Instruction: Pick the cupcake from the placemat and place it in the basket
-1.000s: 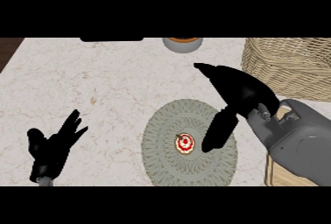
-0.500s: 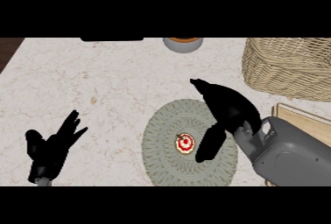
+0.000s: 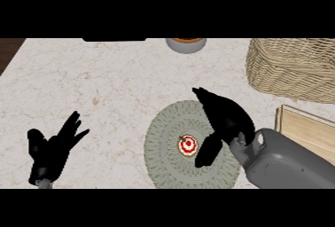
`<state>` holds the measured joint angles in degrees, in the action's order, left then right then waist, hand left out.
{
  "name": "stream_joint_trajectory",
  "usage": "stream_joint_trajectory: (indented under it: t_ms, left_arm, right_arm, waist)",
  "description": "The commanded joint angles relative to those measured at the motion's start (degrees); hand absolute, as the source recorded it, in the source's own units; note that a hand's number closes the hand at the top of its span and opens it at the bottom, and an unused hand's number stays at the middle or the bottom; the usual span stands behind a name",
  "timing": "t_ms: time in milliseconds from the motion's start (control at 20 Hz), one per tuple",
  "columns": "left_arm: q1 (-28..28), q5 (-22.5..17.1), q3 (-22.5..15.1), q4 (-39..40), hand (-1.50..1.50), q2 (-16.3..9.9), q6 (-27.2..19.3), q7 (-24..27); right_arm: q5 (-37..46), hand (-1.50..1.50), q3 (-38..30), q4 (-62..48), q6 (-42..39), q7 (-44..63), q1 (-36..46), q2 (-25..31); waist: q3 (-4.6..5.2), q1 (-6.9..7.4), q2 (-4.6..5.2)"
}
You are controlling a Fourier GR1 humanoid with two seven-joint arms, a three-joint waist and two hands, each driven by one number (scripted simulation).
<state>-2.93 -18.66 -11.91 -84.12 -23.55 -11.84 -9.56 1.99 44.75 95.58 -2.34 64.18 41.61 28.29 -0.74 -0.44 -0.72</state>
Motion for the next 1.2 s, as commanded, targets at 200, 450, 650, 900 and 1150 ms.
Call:
stream_joint_trajectory:
  t_ms: [200, 450, 650, 900, 1150]
  left_arm:
    - [-4.2, 2.0, -3.2, 4.3, 0.0, 2.6, -0.6, -2.0]
    - [-3.8, 1.8, -2.5, 2.4, 0.0, 1.6, 0.2, -3.5]
    - [-4.0, 1.2, -1.0, 1.6, 0.0, -0.1, 0.7, -5.3]
    - [-4.4, 3.4, -2.4, 3.8, 0.0, 1.7, 0.6, -2.8]
    - [-2.7, 2.5, -0.7, 2.7, 0.0, 1.2, 0.9, -4.9]
  right_arm:
    - [3.8, -1.5, -0.5, -4.5, 1.1, 4.6, -0.6, -5.2]
    - [5.8, -1.5, 1.4, -7.8, -0.3, 3.3, -3.1, -6.9]
    - [4.3, -1.5, 1.8, -7.9, -2.4, 5.0, -4.4, -6.8]
    - [7.8, -1.5, 3.3, -10.0, 0.3, 3.4, -6.2, -9.8]
    - [9.0, -1.5, 1.3, -11.3, -0.1, 3.1, -5.1, -11.3]
  waist:
    - [0.78, 0.76, 0.77]
    - [0.76, 0.76, 0.75]
    - [0.75, 0.64, 0.64]
    - [0.77, 0.4, 0.75]
    - [0.75, 0.43, 0.73]
